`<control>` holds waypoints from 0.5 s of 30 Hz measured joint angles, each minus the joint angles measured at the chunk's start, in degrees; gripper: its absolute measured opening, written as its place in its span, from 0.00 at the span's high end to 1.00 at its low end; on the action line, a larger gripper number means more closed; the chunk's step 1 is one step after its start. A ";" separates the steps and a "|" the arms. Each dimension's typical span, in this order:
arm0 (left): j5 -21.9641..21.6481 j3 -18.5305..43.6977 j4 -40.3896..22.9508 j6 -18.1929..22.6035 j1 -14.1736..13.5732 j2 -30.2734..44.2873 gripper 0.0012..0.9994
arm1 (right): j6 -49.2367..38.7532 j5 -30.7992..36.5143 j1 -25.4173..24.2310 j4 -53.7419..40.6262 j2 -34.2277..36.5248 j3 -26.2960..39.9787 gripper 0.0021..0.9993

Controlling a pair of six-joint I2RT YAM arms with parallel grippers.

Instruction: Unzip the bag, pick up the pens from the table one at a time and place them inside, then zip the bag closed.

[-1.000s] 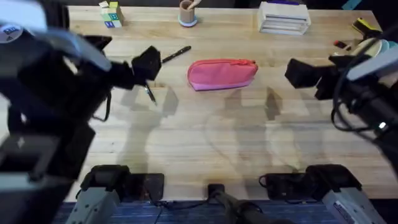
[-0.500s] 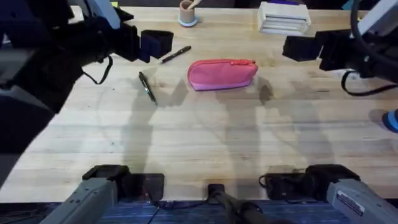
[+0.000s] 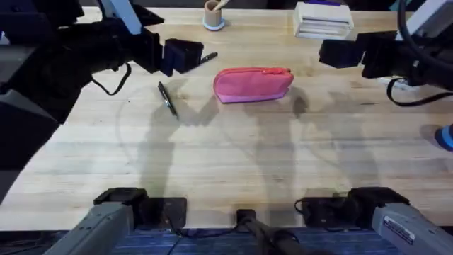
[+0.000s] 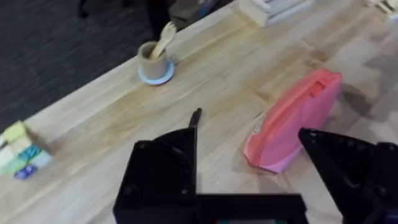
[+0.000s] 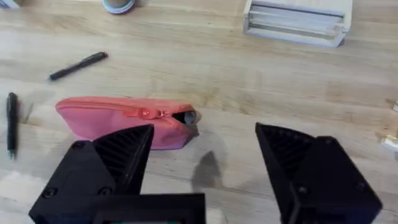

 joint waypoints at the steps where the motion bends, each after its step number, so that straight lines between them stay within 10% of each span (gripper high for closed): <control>1: 1.50 0.00 -0.19 1.61 0.00 0.00 0.01 | 0.00 -0.02 0.00 0.01 0.00 0.00 0.00; 15: 16.67 0.00 -11.80 38.22 0.00 0.00 0.01 | 0.00 -0.42 0.00 0.00 0.00 0.00 0.00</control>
